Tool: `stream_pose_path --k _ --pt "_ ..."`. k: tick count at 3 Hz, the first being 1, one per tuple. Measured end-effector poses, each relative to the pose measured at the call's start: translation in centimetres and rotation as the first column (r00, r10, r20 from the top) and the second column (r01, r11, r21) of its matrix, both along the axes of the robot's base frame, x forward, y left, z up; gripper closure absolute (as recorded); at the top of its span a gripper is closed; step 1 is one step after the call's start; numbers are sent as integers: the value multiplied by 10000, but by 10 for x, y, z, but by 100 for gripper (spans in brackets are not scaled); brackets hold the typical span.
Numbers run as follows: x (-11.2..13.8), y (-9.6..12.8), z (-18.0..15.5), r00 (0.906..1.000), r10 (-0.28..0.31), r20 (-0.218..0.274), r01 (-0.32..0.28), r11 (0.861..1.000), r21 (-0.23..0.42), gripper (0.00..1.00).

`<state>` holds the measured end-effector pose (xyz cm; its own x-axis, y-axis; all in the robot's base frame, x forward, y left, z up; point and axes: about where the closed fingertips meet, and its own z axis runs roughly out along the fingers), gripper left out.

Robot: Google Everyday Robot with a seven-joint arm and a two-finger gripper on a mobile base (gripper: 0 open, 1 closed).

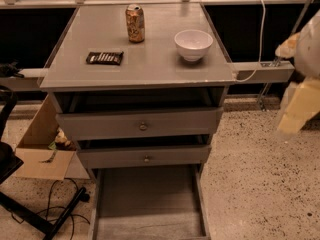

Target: Close bottom drawer

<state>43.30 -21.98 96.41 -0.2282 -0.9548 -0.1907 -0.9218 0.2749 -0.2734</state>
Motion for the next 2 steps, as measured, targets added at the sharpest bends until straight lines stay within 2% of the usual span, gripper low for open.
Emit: stream_pose_path --k 1,2 --pt "-24 -1 -47 9980 -611 128 602 9961 642 0" --pt "-50 -12 -150 9868 -1550 -461 1606 9729 1664 0"
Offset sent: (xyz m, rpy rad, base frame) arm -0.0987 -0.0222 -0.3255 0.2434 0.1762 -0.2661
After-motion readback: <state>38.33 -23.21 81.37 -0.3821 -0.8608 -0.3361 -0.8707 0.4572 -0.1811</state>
